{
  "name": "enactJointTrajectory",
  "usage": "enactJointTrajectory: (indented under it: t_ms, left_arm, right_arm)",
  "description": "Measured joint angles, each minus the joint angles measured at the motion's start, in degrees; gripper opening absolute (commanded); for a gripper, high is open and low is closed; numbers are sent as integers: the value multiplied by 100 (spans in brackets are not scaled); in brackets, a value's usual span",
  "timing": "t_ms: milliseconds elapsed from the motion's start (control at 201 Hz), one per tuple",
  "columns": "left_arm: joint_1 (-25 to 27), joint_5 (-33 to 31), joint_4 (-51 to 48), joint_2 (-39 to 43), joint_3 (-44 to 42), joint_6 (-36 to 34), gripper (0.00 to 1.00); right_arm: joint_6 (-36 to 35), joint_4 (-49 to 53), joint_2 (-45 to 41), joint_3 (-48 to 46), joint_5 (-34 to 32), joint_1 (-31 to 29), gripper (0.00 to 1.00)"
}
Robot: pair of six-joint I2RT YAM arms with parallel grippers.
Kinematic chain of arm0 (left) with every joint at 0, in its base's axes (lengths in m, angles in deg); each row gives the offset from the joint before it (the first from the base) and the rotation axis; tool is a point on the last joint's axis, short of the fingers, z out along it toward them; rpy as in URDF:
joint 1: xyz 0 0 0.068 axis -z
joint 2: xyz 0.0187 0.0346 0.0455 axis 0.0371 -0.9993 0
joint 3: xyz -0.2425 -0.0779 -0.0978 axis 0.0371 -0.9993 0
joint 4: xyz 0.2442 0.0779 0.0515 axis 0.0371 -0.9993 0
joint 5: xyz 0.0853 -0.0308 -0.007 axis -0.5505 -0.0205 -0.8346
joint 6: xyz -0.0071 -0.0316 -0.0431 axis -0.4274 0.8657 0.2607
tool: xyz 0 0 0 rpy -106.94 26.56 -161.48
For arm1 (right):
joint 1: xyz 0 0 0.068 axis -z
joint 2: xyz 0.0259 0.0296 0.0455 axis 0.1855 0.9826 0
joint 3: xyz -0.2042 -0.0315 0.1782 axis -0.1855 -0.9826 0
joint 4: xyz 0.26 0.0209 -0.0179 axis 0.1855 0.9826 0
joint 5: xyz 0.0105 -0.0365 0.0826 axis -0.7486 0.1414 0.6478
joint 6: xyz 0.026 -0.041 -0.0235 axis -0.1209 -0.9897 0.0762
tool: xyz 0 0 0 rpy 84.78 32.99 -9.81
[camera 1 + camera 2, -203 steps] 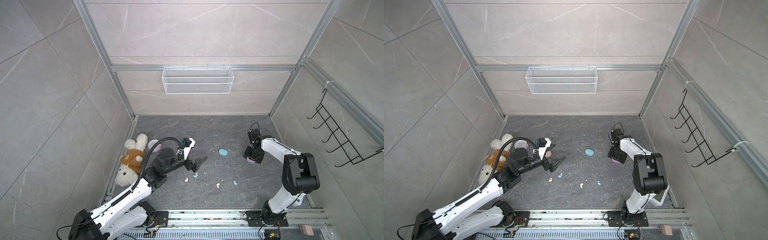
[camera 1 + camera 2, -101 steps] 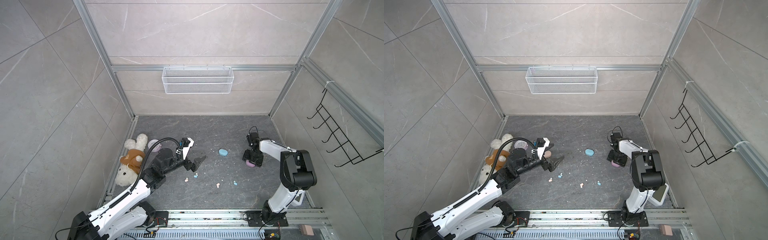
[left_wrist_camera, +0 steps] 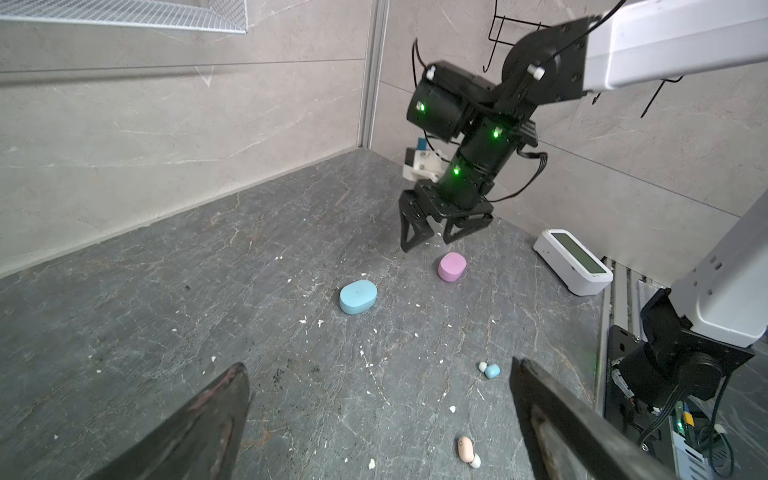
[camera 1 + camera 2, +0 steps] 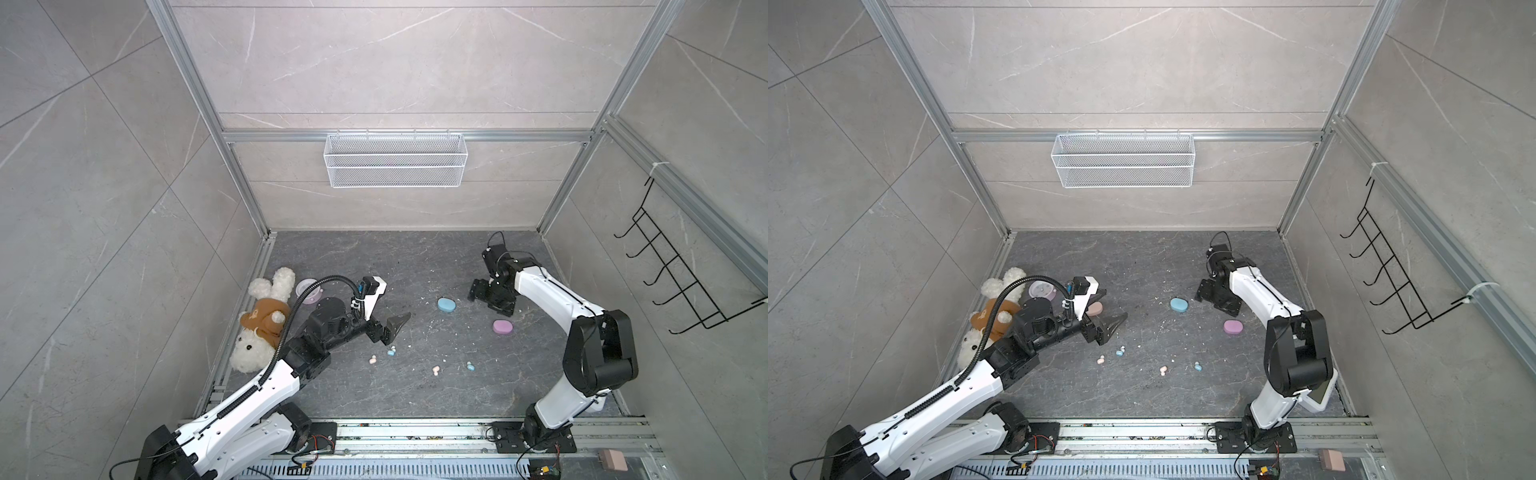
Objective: Insert the wireless bluetooth earbuds into the charging case
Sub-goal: 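Lower the pink case onto the table and open the right gripper, then move the right gripper onto the light-blue case and close on it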
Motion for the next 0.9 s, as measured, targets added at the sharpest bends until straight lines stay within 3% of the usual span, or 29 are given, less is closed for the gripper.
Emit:
enactJointTrajectory:
  t_ms: [234,901]
  left_arm:
    - [-2,-85,-39,125,-144,120,100]
    - [-2,-90,-85,199,-144,120,100]
  right_arm:
    - [337,-2,872,769,131,-715,89]
    - [393,136,2409,1755,164,-1023,81]
